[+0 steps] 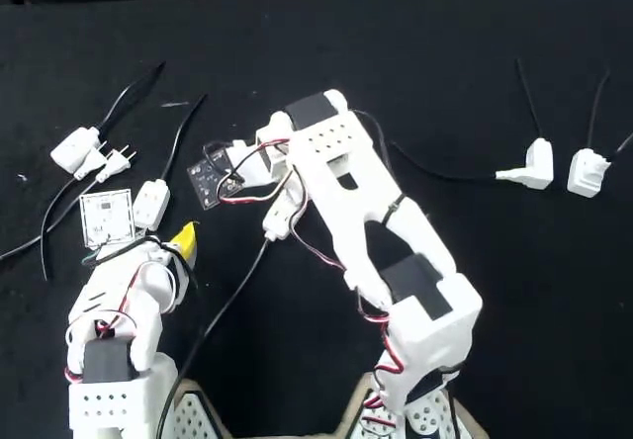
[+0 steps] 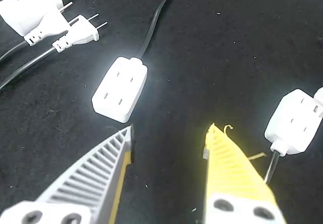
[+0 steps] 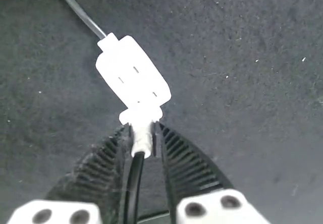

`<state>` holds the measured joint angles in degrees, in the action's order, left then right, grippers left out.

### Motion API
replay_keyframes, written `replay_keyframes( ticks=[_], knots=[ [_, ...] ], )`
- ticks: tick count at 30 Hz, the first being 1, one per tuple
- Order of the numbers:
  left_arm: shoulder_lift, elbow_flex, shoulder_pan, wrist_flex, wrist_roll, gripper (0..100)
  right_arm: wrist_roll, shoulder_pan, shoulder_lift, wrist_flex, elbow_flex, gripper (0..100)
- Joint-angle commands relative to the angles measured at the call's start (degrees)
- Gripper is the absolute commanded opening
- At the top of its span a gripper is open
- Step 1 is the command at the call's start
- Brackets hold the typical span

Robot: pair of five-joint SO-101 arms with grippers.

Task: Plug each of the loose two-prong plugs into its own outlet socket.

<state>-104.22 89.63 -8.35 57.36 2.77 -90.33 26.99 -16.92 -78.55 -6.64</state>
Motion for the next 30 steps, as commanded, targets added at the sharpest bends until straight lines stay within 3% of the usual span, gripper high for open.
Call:
replay_keyframes(
  ticks=[1,30],
  knots=[
    [-0.18,-0.84,-0.57,-0.97,0.53,23,-0.53,0.7,-0.66,0.0,-3.12,1.0],
    [-0.18,-0.92,-0.66,-0.97,0.44,23,-0.44,0.97,-1.54,0.09,-1.36,1.0]
  ],
)
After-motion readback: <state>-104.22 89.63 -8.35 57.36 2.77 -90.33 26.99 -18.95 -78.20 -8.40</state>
